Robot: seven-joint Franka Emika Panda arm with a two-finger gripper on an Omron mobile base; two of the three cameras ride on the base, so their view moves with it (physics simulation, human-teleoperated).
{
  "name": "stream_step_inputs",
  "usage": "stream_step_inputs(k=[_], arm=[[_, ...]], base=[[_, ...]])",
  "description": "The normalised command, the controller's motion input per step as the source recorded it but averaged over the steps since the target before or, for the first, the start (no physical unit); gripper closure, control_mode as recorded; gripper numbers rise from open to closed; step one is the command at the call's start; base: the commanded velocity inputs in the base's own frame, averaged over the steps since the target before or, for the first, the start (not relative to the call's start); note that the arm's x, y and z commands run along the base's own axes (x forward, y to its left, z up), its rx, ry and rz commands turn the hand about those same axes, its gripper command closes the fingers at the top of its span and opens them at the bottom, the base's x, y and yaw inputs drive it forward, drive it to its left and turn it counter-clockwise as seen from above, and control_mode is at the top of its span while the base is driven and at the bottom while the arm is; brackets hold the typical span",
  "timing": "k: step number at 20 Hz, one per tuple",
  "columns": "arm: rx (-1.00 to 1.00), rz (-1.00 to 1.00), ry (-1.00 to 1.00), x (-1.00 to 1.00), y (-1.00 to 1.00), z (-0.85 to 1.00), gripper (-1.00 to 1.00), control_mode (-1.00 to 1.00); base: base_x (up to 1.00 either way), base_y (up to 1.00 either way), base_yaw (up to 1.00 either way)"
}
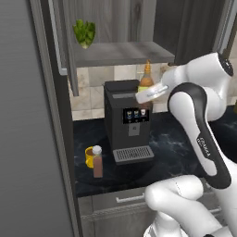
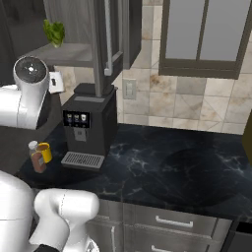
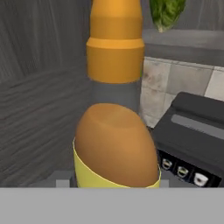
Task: Pick the cinnamon and honey bottle from the cabinet and place them next to the mug.
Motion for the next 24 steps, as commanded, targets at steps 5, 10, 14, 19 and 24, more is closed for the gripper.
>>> stream_step_inputs(k=[5, 10, 14, 19, 24], arm=[[0.05, 0.32, 0.09, -0.06, -0.16, -0.54, 1.00, -1.00], [0.00, 0.17, 0.00, -0.37, 0.00, -0.50, 1.00, -1.00], [0.00, 0.18, 0.00, -0.21, 0.00, -0.65, 1.00, -1.00], [0.00, 0.16, 0.00, -0.01, 0.00, -0.64, 1.00, -1.00], [0.00, 0.11, -0.01, 0.02, 0.00, -0.52, 1.00, -1.00]], base=[[0.00, 0.00, 0.00], [0.00, 0.00, 0.00], [0.00, 0.00, 0.00], [0.00, 0.00, 0.00], [0.00, 0.00, 0.00]])
